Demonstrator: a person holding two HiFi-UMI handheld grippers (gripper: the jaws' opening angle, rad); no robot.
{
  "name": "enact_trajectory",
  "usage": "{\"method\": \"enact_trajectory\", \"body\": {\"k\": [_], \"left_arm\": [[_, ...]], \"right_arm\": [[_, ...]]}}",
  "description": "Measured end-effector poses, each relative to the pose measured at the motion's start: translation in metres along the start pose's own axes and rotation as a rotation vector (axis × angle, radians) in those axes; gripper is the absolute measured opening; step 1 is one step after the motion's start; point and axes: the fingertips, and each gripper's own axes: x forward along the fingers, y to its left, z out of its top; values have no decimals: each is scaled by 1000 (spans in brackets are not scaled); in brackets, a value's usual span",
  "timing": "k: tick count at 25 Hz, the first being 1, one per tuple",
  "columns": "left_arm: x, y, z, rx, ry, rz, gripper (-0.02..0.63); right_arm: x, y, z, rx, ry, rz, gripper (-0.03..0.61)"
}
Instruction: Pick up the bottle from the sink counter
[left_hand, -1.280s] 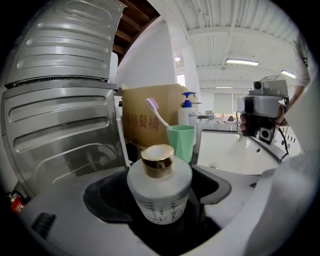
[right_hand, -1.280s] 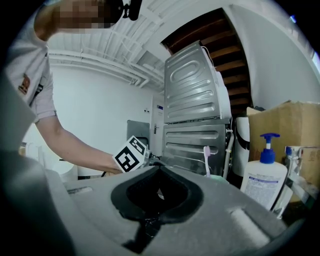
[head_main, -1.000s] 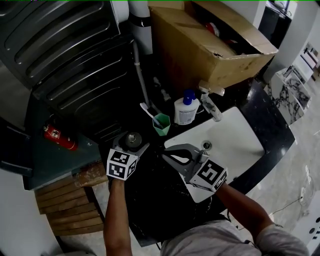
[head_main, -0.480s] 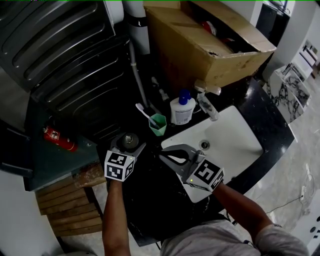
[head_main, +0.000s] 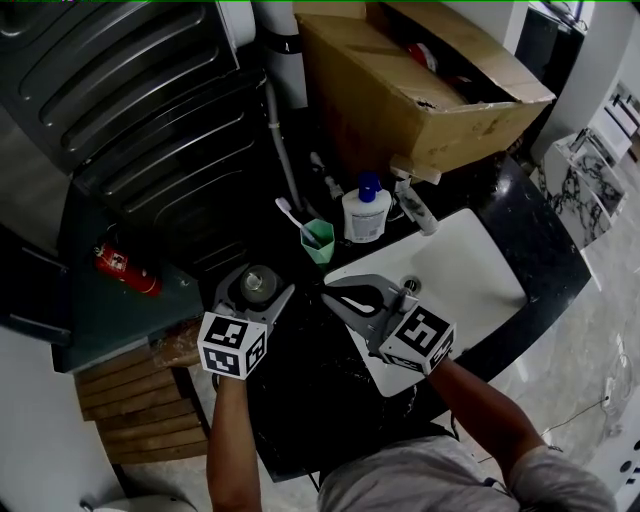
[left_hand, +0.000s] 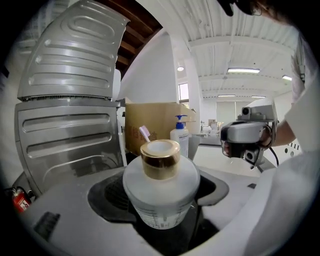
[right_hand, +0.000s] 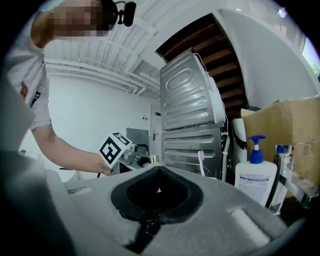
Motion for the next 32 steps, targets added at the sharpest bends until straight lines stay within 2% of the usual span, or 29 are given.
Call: {"method": "enact_trajectory", "body": {"k": [17, 24, 32], "left_arm": [[-92, -70, 61, -8, -177, 46, 331], [-115, -92, 76, 8, -217, 55, 331], [-127, -106, 79, 27, -232, 63, 331]], "right_arm": [[-25, 39, 51, -77, -98, 28, 2], [-37, 54, 69, -98, -143, 32, 1], [-47, 64, 72, -110, -148, 36, 1]]}}
